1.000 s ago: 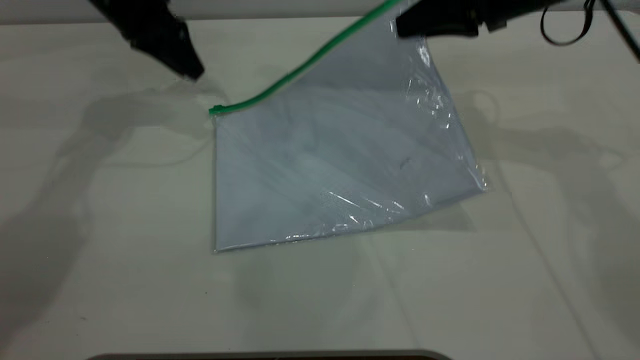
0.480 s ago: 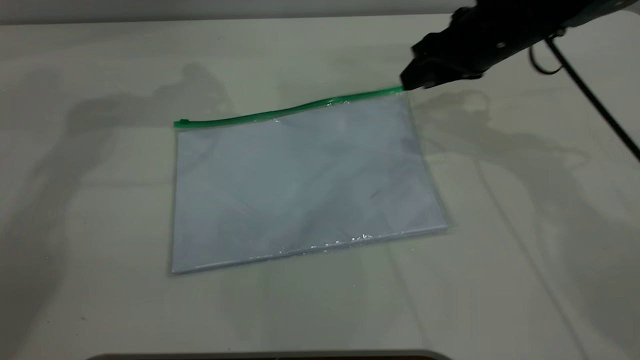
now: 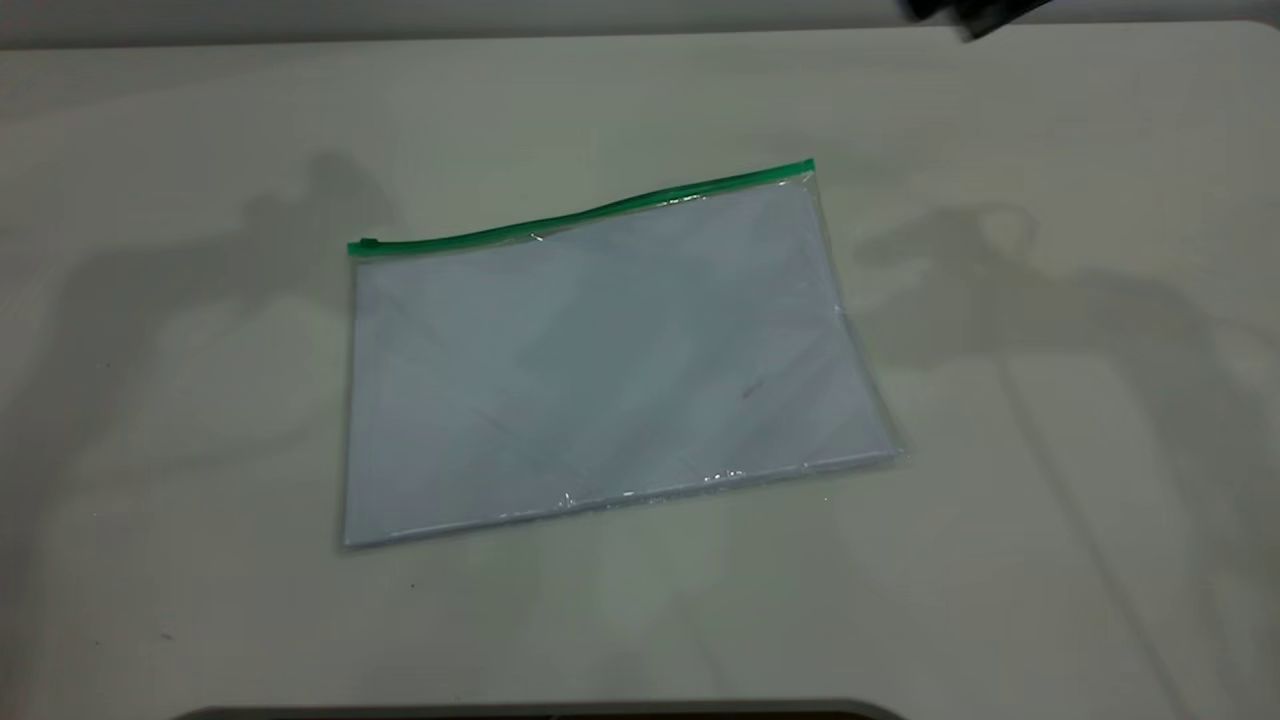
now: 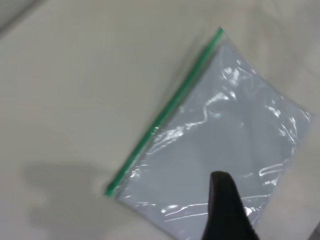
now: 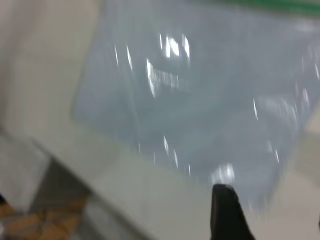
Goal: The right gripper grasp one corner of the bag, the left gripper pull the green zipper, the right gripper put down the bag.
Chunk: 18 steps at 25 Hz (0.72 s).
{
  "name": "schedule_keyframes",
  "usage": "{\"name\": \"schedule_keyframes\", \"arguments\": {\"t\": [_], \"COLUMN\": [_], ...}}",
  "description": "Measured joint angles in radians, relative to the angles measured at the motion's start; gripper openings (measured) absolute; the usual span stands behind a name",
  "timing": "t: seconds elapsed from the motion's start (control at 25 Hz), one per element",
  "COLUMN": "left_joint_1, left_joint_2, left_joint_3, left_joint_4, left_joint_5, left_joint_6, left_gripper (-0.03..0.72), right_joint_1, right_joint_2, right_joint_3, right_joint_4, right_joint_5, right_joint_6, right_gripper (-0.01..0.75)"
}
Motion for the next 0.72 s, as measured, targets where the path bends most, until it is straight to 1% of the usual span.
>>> {"name": "schedule_keyframes", "arguments": {"t": [0.16, 0.28, 0.4, 0.52, 0.6, 0.72], "left_joint_1": [0.000, 0.000, 0.000, 0.000, 0.000, 0.000], "left_joint_2": [-0.124, -0.206, -0.283, -0.360, -0.416, -0.498], "left_joint_3": [0.000, 0.000, 0.013, 0.072, 0.153, 0.319], "left_joint_4": [0.094, 0.184, 0.266, 0.316, 0.340, 0.366], "left_joint_5": [0.000, 0.001, 0.001, 0.001, 0.001, 0.001], "left_joint_6": [-0.118, -0.235, -0.350, -0.413, -0.436, -0.448], "left_gripper": [0.513, 0.513, 0.513, 0.513, 0.513, 0.513], "right_joint_1": [0.002, 0.002, 0.002, 0.002, 0.002, 0.002], "right_joint_2": [-0.205, -0.354, -0.497, -0.638, -0.735, -0.865], "right_joint_3": [0.000, 0.000, 0.011, 0.056, 0.113, 0.256], "right_joint_4": [-0.225, -0.357, -0.459, -0.525, -0.545, -0.551], "right_joint_5": [0.145, 0.233, 0.253, 0.260, 0.266, 0.267], "right_joint_6": [0.223, 0.345, 0.449, 0.515, 0.534, 0.545], "right_gripper": [0.438, 0.434, 0.435, 0.435, 0.435, 0.435]}}
